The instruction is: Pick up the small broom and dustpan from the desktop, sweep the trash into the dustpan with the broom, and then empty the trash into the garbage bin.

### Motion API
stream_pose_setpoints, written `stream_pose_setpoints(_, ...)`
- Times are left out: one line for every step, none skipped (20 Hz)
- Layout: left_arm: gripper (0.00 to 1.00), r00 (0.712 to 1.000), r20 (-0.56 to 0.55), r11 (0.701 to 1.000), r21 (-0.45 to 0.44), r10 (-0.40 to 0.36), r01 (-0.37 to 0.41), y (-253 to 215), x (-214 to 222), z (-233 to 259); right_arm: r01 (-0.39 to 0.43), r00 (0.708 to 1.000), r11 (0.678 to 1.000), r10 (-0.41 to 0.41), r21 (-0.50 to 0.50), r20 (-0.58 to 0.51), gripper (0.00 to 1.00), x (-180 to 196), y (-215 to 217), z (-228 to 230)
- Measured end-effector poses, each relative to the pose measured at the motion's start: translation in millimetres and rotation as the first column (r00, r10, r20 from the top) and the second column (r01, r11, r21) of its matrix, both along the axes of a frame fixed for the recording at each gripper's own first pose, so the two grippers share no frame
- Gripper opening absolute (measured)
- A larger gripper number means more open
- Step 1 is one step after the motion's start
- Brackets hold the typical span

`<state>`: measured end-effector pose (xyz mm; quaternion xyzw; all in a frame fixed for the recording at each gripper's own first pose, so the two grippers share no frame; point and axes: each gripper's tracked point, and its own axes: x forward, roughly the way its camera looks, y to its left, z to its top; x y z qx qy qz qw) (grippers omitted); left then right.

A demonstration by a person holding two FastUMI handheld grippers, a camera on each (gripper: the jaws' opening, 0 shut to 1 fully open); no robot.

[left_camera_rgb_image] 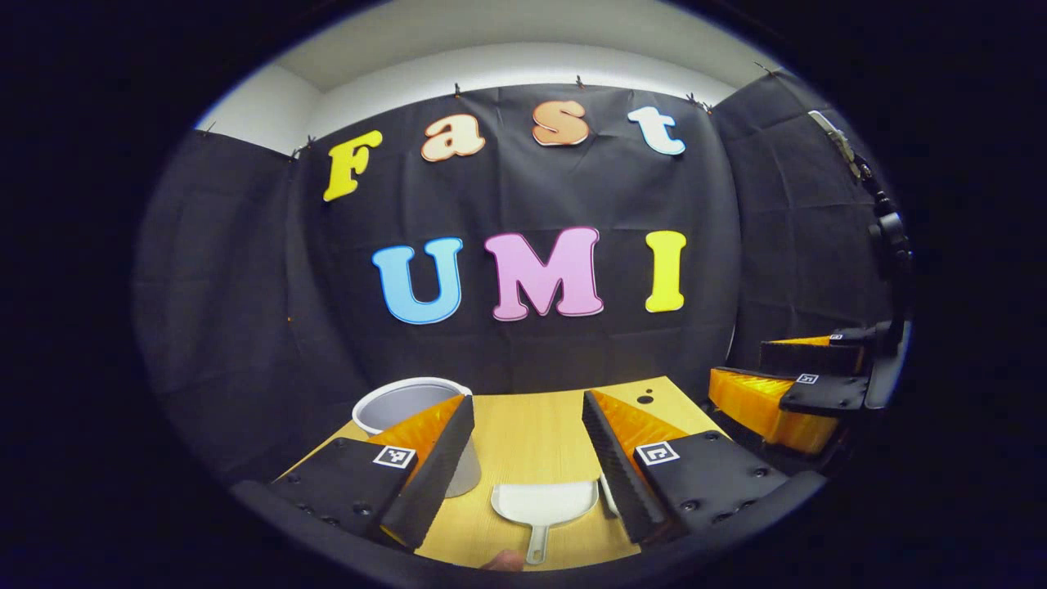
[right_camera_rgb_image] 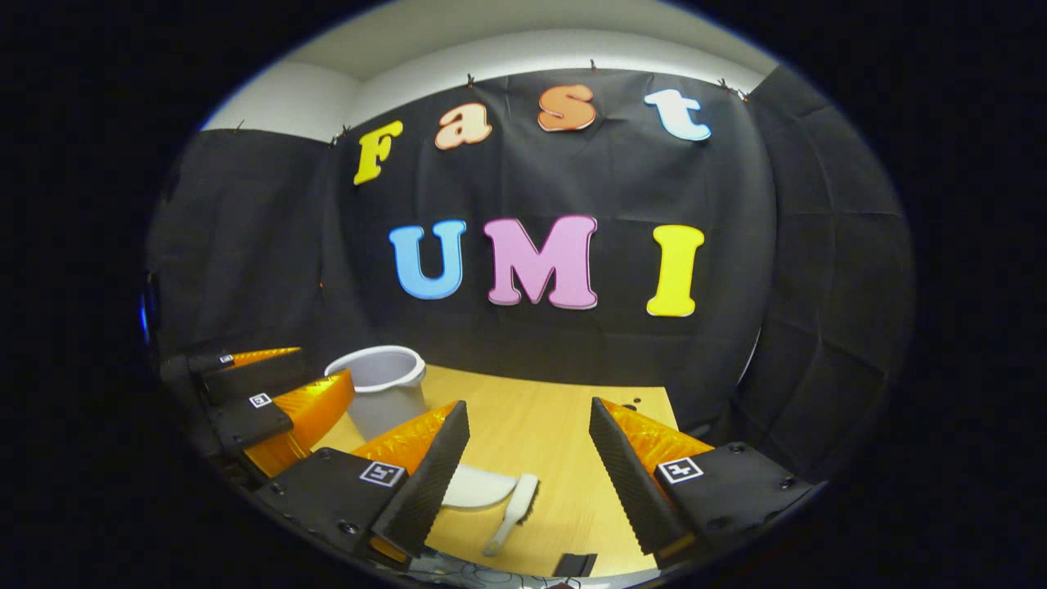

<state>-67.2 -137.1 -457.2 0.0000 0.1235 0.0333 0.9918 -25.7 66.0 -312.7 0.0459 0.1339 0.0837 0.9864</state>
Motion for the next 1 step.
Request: stream_pose_setpoints(0.8,1.0,0.012,1.0,-0.028,-0.005,0.006,-1.1,-2.2,3.7,0.002,1.0,1.0,-0.002,0.013,0.008,0.96,0.4,-1.4,6.0)
